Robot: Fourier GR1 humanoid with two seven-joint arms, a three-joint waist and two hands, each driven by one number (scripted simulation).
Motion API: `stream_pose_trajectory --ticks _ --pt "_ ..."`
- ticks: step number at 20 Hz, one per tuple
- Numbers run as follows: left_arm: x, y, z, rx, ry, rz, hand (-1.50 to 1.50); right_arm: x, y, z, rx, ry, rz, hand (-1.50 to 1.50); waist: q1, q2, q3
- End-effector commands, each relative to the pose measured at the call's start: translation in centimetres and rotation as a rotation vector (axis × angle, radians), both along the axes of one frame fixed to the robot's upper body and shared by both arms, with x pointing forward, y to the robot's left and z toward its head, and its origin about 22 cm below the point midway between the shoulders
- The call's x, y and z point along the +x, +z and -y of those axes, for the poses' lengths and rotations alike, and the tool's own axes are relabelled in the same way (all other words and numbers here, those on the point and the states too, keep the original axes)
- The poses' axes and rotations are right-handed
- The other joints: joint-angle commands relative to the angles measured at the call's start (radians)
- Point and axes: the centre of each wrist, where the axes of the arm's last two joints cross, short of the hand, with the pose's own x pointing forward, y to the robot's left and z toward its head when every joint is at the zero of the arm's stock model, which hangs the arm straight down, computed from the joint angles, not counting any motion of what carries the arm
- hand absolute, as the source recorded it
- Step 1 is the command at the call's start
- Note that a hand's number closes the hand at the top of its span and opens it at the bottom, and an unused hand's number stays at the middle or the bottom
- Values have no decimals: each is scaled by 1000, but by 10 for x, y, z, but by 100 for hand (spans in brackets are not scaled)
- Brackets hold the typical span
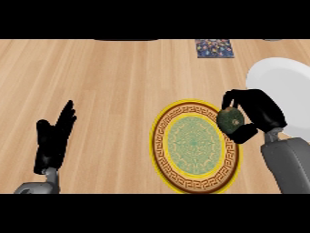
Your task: Pick the squash from the plate and place it in the plate
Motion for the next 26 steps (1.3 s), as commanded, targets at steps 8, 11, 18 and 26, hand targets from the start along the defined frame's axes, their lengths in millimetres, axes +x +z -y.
stream_pose_trajectory --ticks 8,11,18,26 --pt "-11 -19 -7 -14 14 -16 0 -15 86 44 138 -225 442 150 -21 -4 -1" --pt "-5 1 22 -22 -9 -7 0 -19 85 53 130 -293 437 150 -10 -2 0" --pt "2 -4 -14 17 -3 14 0 3 111 110 165 -415 382 150 -4 0 0" --pt "-1 -9 1 3 -13 17 0 46 76 151 123 -487 319 150 7 3 0"
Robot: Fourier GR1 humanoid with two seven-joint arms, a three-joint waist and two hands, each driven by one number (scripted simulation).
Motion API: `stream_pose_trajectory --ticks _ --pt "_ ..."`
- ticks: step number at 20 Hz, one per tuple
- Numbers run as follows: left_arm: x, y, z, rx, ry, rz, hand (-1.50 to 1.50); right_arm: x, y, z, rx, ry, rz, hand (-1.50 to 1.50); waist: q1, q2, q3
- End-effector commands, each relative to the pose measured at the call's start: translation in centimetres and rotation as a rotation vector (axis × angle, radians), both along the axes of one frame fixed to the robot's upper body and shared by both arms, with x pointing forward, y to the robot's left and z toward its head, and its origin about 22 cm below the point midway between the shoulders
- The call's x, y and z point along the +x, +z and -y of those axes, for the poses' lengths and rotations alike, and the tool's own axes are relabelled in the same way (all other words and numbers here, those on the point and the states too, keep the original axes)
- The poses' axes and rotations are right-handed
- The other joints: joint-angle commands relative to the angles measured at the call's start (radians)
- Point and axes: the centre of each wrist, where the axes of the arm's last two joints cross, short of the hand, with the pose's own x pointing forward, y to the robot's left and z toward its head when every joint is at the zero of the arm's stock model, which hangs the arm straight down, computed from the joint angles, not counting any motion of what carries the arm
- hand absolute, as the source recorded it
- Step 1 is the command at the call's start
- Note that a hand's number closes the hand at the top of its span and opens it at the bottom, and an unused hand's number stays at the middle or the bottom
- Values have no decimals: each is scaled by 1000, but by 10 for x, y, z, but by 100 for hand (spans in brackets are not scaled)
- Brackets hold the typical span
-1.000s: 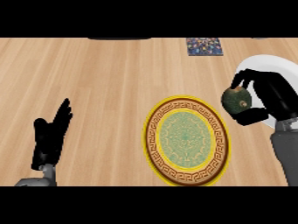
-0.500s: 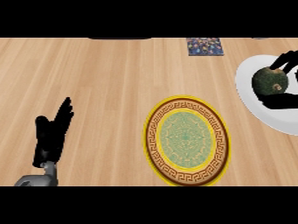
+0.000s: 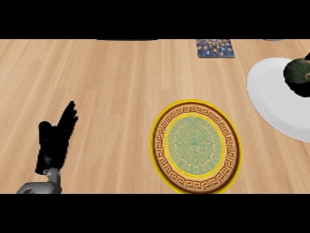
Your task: Pick the squash from the plate and place it in the plate
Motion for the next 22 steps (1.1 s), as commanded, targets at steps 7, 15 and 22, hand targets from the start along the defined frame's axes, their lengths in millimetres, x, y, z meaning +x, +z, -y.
stream_pose_trajectory --ticks 7,15,22 --pt "9 0 13 -3 6 13 0 26 -37 27 -25 -20 -225 150 6 3 0" --pt "11 12 16 13 -9 6 0 16 -65 64 42 46 -514 -150 20 8 2" --pt "-5 12 14 -2 -20 3 0 23 -52 68 155 231 -379 -150 22 6 2"
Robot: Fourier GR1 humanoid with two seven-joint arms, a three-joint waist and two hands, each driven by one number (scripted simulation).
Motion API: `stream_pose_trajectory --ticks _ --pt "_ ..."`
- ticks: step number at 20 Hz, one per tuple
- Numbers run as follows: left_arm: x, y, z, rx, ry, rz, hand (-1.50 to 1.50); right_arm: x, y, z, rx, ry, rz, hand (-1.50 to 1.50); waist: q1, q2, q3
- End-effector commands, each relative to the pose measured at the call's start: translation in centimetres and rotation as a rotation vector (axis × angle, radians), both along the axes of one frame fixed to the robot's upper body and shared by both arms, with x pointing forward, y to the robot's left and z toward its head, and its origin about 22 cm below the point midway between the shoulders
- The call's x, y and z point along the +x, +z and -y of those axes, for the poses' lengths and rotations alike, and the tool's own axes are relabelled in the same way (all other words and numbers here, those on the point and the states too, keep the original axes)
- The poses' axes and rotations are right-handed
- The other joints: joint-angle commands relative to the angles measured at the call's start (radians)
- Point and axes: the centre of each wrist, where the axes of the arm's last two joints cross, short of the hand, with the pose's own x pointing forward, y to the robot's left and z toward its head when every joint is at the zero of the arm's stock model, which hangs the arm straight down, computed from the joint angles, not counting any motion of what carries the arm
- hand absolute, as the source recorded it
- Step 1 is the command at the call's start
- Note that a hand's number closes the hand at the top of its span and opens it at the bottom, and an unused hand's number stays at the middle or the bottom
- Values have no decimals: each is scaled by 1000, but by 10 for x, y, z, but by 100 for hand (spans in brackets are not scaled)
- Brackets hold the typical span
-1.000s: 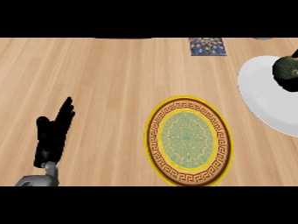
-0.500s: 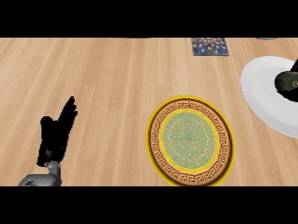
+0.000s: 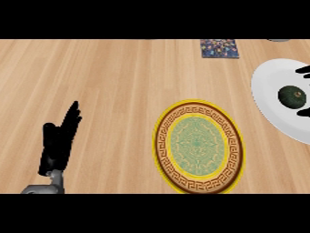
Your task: Pick the squash from the plate and place it in the plate
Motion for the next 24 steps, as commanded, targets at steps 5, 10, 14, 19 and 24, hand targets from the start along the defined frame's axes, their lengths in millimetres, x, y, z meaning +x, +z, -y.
stream_pose_trajectory --ticks 5,10,14,19,24 --pt "3 3 -18 -6 37 -13 0 2 17 14 499 49 330 -150 -23 -7 1" --pt "0 -1 -3 -16 14 5 0 -23 21 51 707 -6 372 -150 -10 -1 0" --pt "9 3 -2 -1 10 6 0 -42 -3 59 766 7 348 -150 -6 2 1" --pt "-7 -8 -4 -8 7 -2 0 -58 -11 71 807 35 350 -150 -1 1 1" --pt "9 14 -2 -11 5 3 0 -58 -30 59 790 68 352 -150 -2 1 1"
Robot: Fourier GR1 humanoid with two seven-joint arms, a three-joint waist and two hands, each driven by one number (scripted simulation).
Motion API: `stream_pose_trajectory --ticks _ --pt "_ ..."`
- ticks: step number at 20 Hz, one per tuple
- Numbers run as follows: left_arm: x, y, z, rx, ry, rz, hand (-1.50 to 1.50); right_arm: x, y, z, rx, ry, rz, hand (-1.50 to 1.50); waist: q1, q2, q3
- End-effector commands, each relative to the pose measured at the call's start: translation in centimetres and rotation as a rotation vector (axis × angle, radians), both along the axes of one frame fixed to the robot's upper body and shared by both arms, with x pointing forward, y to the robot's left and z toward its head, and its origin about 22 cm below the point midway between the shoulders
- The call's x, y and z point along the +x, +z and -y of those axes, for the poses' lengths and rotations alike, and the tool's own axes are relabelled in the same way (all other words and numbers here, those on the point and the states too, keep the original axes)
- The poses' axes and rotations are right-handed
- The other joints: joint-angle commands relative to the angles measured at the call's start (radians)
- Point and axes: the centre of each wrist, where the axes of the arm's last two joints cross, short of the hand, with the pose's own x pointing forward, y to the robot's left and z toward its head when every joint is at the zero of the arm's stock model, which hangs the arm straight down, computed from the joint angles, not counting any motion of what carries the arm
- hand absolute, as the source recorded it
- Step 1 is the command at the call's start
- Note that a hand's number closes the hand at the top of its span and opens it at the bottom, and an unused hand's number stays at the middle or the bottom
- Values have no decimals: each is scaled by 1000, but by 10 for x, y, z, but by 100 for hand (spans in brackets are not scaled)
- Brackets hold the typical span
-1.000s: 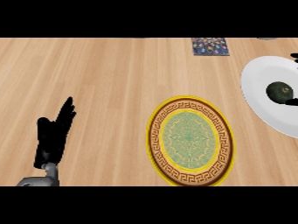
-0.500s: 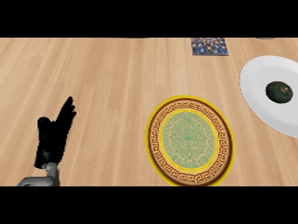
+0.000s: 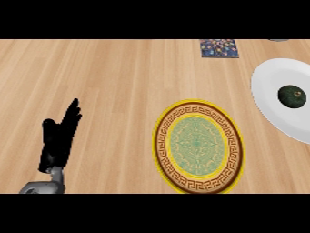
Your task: Pick the squash from the plate and place it in the plate
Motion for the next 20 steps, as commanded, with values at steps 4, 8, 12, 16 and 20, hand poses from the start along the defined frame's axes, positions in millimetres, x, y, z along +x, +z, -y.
stream_pose_trajectory --ticks 4,8,12,16,20 --pt "-12 -16 -7 9 3 10 0 -6 -11 -1 11 49 56 -150 2 0 0" --pt "3 -14 -18 7 -7 4 0 1 -14 -9 -29 0 14 -150 8 5 0" --pt "5 -10 5 -4 -8 3 0 -7 -29 -10 -74 -27 2 -150 9 5 1" --pt "16 10 -7 -17 -20 -8 0 -12 -21 -1 -95 -41 -14 -150 8 4 1" --pt "17 4 7 -18 -11 -4 0 -22 -20 9 -120 -81 1 -150 1 2 1"
